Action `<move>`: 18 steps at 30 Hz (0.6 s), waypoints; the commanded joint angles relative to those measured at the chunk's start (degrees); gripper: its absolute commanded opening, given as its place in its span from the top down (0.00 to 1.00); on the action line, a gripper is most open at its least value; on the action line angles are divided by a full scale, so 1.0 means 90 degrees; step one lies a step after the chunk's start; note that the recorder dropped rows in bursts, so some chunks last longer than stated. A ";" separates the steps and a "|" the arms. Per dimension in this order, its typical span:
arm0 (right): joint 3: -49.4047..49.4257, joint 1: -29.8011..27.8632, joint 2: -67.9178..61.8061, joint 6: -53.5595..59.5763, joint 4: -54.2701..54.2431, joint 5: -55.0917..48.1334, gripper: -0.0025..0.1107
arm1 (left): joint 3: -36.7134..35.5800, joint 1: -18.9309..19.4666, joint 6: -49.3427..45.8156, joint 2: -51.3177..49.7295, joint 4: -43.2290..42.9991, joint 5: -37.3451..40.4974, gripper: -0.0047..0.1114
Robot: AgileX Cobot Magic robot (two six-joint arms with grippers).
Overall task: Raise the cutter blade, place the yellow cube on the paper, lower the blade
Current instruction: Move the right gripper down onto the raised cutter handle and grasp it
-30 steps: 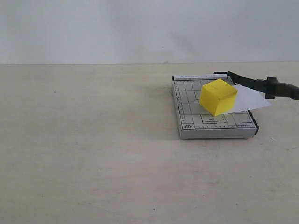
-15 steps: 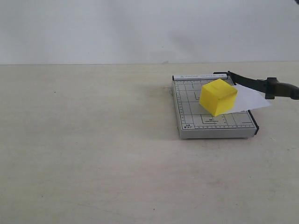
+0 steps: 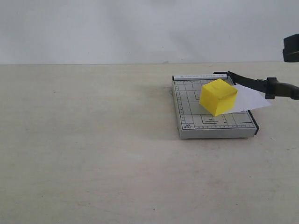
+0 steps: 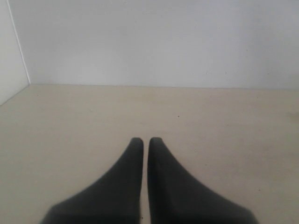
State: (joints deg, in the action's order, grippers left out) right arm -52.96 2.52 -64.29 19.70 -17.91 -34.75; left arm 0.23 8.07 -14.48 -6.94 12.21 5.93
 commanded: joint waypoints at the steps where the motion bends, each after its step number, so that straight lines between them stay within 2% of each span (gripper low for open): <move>1: -0.0043 -0.0031 -0.0177 -0.0468 0.0145 0.0438 0.46 | -0.0026 -0.0038 0.0534 0.0013 -0.0251 0.0020 0.92; 3: -0.0043 -0.0031 -0.0696 -0.0800 0.0419 0.0506 0.41 | -0.0026 -0.0038 0.0917 0.0025 -0.0567 0.0020 0.92; 7: -0.0043 -0.0031 -0.1430 -0.0861 0.0571 0.0605 0.41 | -0.0026 -0.0038 0.1213 0.0025 -0.0843 0.0020 0.92; 12: -0.0043 -0.0031 -0.1598 -0.0976 0.0626 0.0605 0.41 | -0.0026 -0.0038 0.1244 0.0025 -0.0841 0.0033 0.92; 14: -0.0043 -0.0031 -0.1598 -0.1049 0.0626 0.0587 0.47 | -0.0026 -0.0038 0.1244 0.0025 -0.0841 0.0015 0.92; 18: -0.0043 -0.0031 -0.1598 -0.1112 0.0626 0.0402 0.72 | -0.0026 -0.0038 0.1244 0.0025 -0.0841 0.0015 0.92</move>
State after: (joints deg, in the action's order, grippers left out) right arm -53.06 2.40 -78.62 10.10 -12.75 -30.14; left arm 0.23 8.07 -3.75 -6.94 4.93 5.96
